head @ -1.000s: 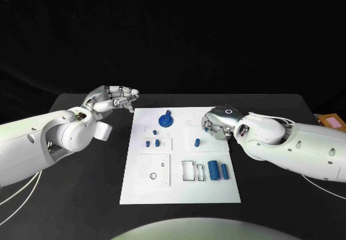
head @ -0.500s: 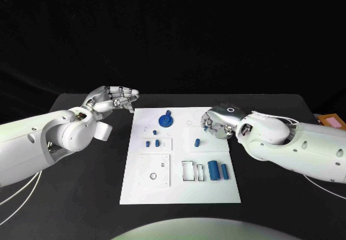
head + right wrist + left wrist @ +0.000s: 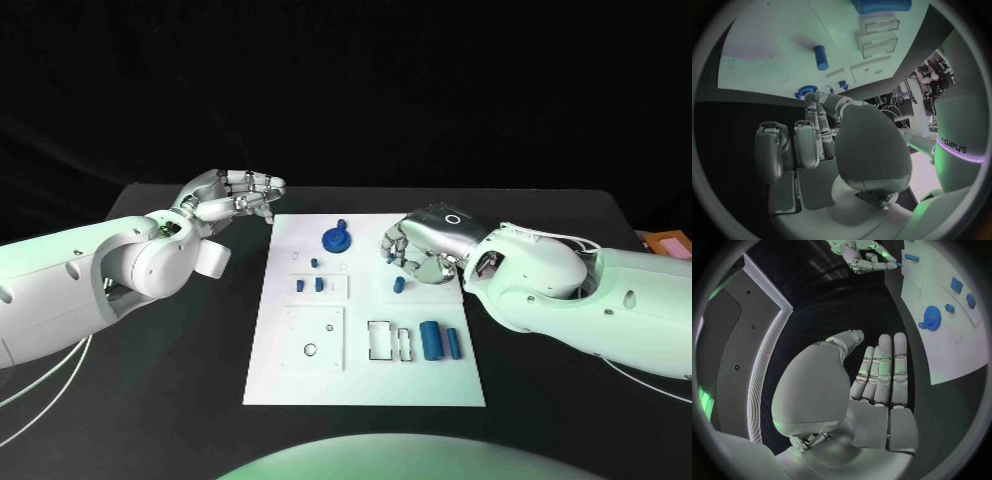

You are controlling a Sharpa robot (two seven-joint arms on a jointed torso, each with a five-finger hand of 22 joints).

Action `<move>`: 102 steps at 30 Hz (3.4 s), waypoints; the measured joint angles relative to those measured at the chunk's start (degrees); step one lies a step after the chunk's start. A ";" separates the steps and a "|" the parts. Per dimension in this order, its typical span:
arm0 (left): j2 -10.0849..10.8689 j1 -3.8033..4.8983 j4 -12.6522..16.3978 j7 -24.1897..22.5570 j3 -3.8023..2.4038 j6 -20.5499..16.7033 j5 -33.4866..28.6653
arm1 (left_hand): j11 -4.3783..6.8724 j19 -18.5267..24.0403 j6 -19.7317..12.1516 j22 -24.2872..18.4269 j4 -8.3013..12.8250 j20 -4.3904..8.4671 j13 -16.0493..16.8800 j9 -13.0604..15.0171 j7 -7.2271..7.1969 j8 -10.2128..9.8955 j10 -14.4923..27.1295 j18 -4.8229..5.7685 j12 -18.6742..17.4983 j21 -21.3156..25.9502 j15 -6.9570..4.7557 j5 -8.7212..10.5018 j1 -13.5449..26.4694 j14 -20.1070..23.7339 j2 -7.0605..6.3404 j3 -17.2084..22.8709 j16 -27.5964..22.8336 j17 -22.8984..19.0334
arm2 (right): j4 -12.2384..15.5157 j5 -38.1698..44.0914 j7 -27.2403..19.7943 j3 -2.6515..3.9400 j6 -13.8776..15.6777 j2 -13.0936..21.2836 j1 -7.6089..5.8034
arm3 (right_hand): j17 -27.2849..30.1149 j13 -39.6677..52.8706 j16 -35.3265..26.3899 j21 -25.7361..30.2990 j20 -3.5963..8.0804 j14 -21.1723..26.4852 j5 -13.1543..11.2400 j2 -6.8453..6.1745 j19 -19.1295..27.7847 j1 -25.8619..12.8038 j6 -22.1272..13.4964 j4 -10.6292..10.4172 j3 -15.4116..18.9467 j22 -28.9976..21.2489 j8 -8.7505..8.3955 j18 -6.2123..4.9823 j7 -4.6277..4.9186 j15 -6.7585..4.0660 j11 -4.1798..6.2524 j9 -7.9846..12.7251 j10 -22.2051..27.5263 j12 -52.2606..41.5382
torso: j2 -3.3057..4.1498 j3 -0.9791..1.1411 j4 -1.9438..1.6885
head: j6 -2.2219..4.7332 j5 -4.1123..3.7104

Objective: Assemble the parts on the task board

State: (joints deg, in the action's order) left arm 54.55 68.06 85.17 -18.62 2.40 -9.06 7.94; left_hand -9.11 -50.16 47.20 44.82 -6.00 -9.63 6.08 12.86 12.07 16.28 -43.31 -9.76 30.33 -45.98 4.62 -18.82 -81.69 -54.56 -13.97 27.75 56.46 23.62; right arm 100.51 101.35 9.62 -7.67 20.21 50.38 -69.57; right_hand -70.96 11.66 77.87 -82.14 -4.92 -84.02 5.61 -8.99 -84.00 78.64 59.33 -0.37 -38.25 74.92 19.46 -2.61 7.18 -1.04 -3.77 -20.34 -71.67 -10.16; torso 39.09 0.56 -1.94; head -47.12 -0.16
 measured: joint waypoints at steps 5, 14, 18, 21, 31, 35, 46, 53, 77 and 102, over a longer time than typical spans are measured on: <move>-0.15 0.00 -0.05 0.07 0.00 0.01 -0.01 | -0.21 0.00 0.00 0.00 0.00 0.00 0.00 0.00 0.00 0.00 0.21 0.00 0.00 0.00 0.12 0.00 0.00 0.13 0.00 0.00 0.00 0.00 | 1.41 -0.26 -0.23 0.03 0.27 -2.43 -0.03 | 0.05 -0.01 0.00 0.00 0.00 0.00 -0.18 -0.01 0.00 0.00 0.00 0.16 -0.16 0.03 -0.05 0.00 0.01 0.00 0.00 -0.01 0.00 0.11 | -0.01 -0.05 -0.05 | -0.01 1.36; -0.73 -0.01 -0.02 0.15 0.00 0.07 -0.04 | -0.21 0.00 0.00 0.00 0.15 0.00 -0.05 -0.05 0.00 0.00 0.21 0.00 0.00 0.00 0.21 0.00 0.00 0.21 0.00 -0.16 0.00 -0.04 | 1.61 -0.59 -0.89 0.00 0.39 -7.26 1.12 | 0.13 -0.01 0.00 0.00 0.00 0.00 -0.22 -0.16 0.00 -0.16 0.01 0.17 -0.16 0.02 -0.26 0.00 0.02 0.00 0.12 -0.14 -0.14 0.18 | 0.01 -0.13 -0.07 | -0.47 3.57; -0.95 -0.01 0.05 0.20 0.00 0.10 -0.07 | -0.21 0.00 0.00 0.00 0.16 0.00 -0.05 -0.05 0.00 0.00 0.21 0.00 0.00 0.00 0.21 0.00 0.00 0.21 0.00 -0.16 0.00 -0.04 | 0.99 -0.78 -1.25 -0.20 0.41 -8.80 2.57 | 0.19 0.02 0.00 0.00 0.00 0.00 -0.16 -0.17 0.00 -0.16 0.00 0.23 -0.22 0.02 -0.32 0.00 0.02 0.00 0.14 -0.16 -0.25 0.22 | 0.07 -0.16 -0.01 | -0.75 4.32; -1.04 -0.01 0.11 0.24 0.00 0.11 -0.09 | -0.21 0.00 0.00 0.00 0.15 0.00 -0.05 -0.05 0.00 0.00 0.21 0.00 0.00 0.00 0.21 0.00 0.00 0.21 0.00 -0.16 0.00 -0.04 | 0.38 -0.91 -1.49 -0.34 0.44 -9.87 3.81 | 0.19 0.05 0.00 0.00 0.00 0.00 0.06 -0.17 0.00 -0.16 0.00 0.32 -0.31 0.02 -0.34 0.00 0.02 0.00 0.14 -0.17 -0.26 0.33 | 0.12 -0.13 0.02 | -1.01 4.83; -1.18 -0.01 0.30 0.31 0.00 0.11 -0.13 | -0.21 0.12 -0.31 0.00 0.15 -0.12 -0.05 -0.08 -0.09 0.00 0.62 0.00 0.00 0.00 0.21 0.00 0.00 0.21 0.00 -0.16 0.00 -0.10 | -1.57 -1.23 -2.11 -0.61 0.74 -11.79 6.86 | 0.18 0.06 0.00 0.01 0.00 0.00 0.06 -0.32 0.00 -0.30 -0.02 0.33 -0.31 0.01 -0.41 0.00 0.01 0.00 0.10 -0.15 -0.31 0.34 | 0.16 -0.05 0.04 | -2.00 6.16; -1.23 -0.01 0.32 0.33 0.00 0.11 -0.15 | -0.21 0.20 -0.31 0.00 0.15 -0.20 -0.05 -0.09 -0.10 0.00 0.62 0.00 0.00 0.00 0.21 0.00 0.00 0.21 0.00 -0.16 0.00 -0.10 | -1.95 -1.36 -2.29 -0.70 0.79 -12.16 7.50 | 0.18 0.06 0.00 0.01 0.00 0.00 0.06 -0.33 0.00 -0.31 -0.03 0.33 -0.31 0.01 -0.26 0.00 0.01 0.00 0.10 -0.16 -0.32 0.34 | 0.16 -0.02 0.04 | -2.40 6.48; -1.20 0.00 0.37 0.42 0.00 0.12 -0.17 | -0.21 0.20 -0.31 0.01 0.15 -0.20 -0.04 -0.09 -0.10 0.00 0.62 0.00 0.00 0.00 0.21 0.00 0.00 0.21 0.00 -0.16 0.01 -0.10 | -2.79 -1.76 -2.52 -0.97 0.78 -12.45 8.32 | 0.18 0.03 0.00 0.01 0.00 0.00 0.05 -0.37 0.00 -0.71 -0.19 0.33 -0.30 0.00 -0.26 -0.01 -0.02 0.00 0.16 -0.29 -0.46 0.55 | 0.14 -0.02 0.08 | -2.86 6.77; -1.21 0.00 0.37 0.44 0.00 0.12 -0.18 | -0.21 0.20 -0.31 0.00 0.15 -0.20 -0.04 -0.09 -0.10 0.00 0.62 0.01 0.00 0.00 0.21 0.00 0.00 0.21 0.00 -0.15 0.01 -0.09 | -3.22 -1.78 -2.52 -1.02 0.70 -12.63 8.44 | 0.18 0.09 0.00 0.01 0.00 0.00 0.29 -0.45 0.00 -0.92 -0.21 0.33 -0.30 0.00 -0.27 0.00 -0.04 0.00 0.26 -0.28 -0.57 0.56 | 0.11 0.02 0.07 | -2.88 6.74; -1.14 0.00 0.33 0.54 0.00 0.17 -0.20 | -0.42 0.19 -0.30 -0.05 0.32 -0.19 -0.04 -0.08 -0.10 -0.22 0.83 0.00 0.00 0.22 0.21 0.00 0.00 0.21 0.00 -0.32 0.01 -0.15 | -3.95 -1.81 -2.52 -1.14 -0.25 -12.72 8.60 | 0.17 0.09 0.00 0.01 -0.01 0.00 0.25 -0.29 0.00 -0.74 -0.49 0.39 -0.23 0.03 -0.61 0.00 -0.14 0.01 0.27 -0.28 -0.71 1.00 | 0.15 -0.01 0.04 | -2.88 6.80; -1.09 0.01 0.29 0.66 0.00 0.27 -0.20 | -0.42 0.20 -0.30 -0.04 0.31 -0.19 -0.03 -0.08 -0.10 -0.22 0.82 0.00 0.00 0.22 0.21 0.00 0.00 0.20 0.00 -0.32 0.01 -0.13 | -4.48 -1.95 -2.58 -1.29 -0.89 -13.43 8.84 | 0.17 0.18 -0.01 0.01 -0.01 0.00 0.11 -0.30 0.00 -0.74 -0.29 0.40 -0.23 0.01 -0.44 0.00 0.08 0.01 0.19 -0.36 -0.69 1.11 | 0.12 0.00 0.06 | -2.88 7.08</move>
State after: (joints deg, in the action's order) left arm 53.46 68.06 85.47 -17.96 2.40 -8.79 7.74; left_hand -9.53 -49.96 46.90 44.78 -5.69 -9.83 6.05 12.78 11.97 16.06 -42.49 -9.76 30.33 -45.76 4.82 -18.82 -81.68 -54.35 -13.97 27.43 56.46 23.48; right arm 96.02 99.41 7.05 -8.96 19.32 36.95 -60.72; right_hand -70.78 11.84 77.87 -82.13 -4.93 -84.02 5.72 -9.29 -84.00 77.90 59.04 0.02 -38.48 74.93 19.02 -2.61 7.26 -1.03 -3.59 -20.70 -72.36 -9.05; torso 39.21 0.56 -1.88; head -50.00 6.91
